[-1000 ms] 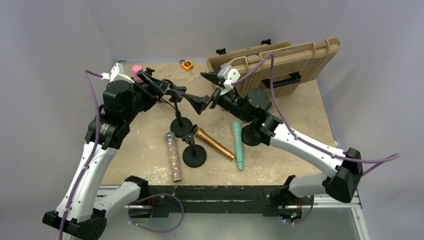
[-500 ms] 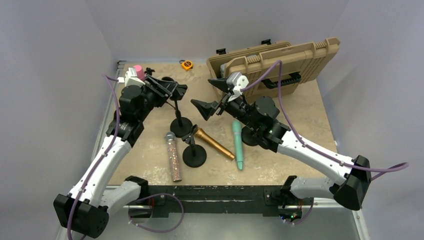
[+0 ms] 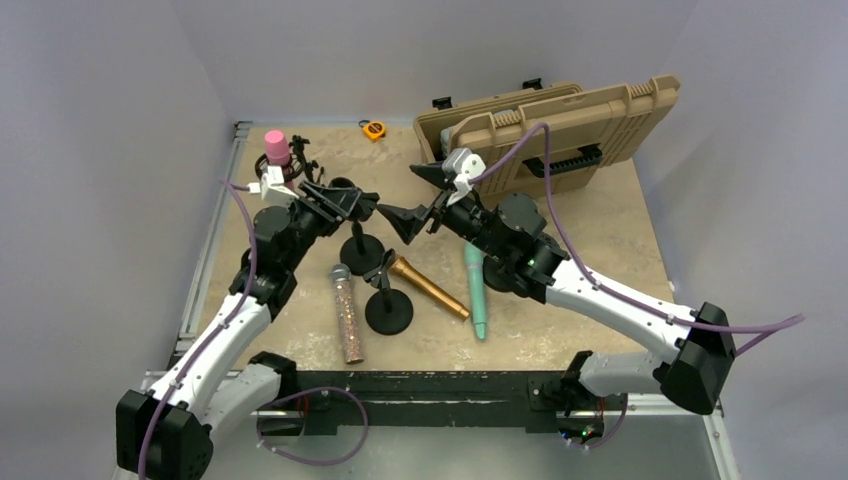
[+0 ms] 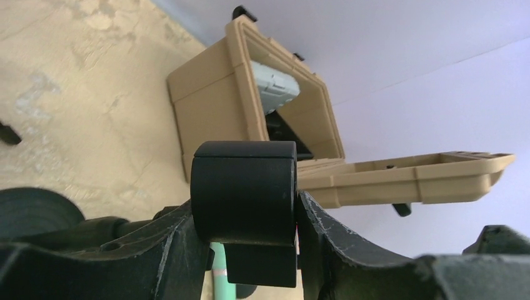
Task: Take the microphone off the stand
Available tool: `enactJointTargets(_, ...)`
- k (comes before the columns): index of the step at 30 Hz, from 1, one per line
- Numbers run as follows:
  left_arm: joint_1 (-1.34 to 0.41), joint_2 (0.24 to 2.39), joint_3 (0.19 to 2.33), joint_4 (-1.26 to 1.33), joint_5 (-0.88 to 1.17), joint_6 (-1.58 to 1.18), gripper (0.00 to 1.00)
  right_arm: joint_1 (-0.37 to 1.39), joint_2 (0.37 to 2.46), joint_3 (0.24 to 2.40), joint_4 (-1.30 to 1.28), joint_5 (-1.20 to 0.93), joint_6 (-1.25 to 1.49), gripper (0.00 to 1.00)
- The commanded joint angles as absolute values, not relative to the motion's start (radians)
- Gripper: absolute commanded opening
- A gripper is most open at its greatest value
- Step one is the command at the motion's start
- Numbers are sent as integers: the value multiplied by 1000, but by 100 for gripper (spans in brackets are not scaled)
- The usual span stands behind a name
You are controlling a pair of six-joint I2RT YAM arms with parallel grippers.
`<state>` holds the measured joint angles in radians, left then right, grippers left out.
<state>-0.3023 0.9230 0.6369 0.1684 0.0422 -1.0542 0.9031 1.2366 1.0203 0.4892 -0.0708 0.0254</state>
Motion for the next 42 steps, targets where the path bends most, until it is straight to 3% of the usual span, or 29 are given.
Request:
enactJointTargets(1, -310, 944, 537, -96, 3, -909, 32, 905, 1260, 1018, 546, -95, 40, 99)
enactJointTargets(4, -310, 946, 561, -110, 3, -886, 37, 905, 1275, 1030, 542, -98, 38, 99)
enactJointTargets(15, -305, 981, 841, -309, 37, -737, 77, 905, 1253, 1013, 547, -86, 41, 99)
enactJointTargets(22, -296, 988, 1172, -523, 42, -577, 95, 905, 1239, 996, 551, -83, 38, 99)
enactJointTargets(32, -270, 1053, 1482, -620, -173, -337, 98, 906, 1237, 986, 564, -92, 41, 99)
enactJointTargets(42, -248, 1197, 1544, -516, -519, -101, 93, 905, 1231, 991, 544, -81, 40, 99)
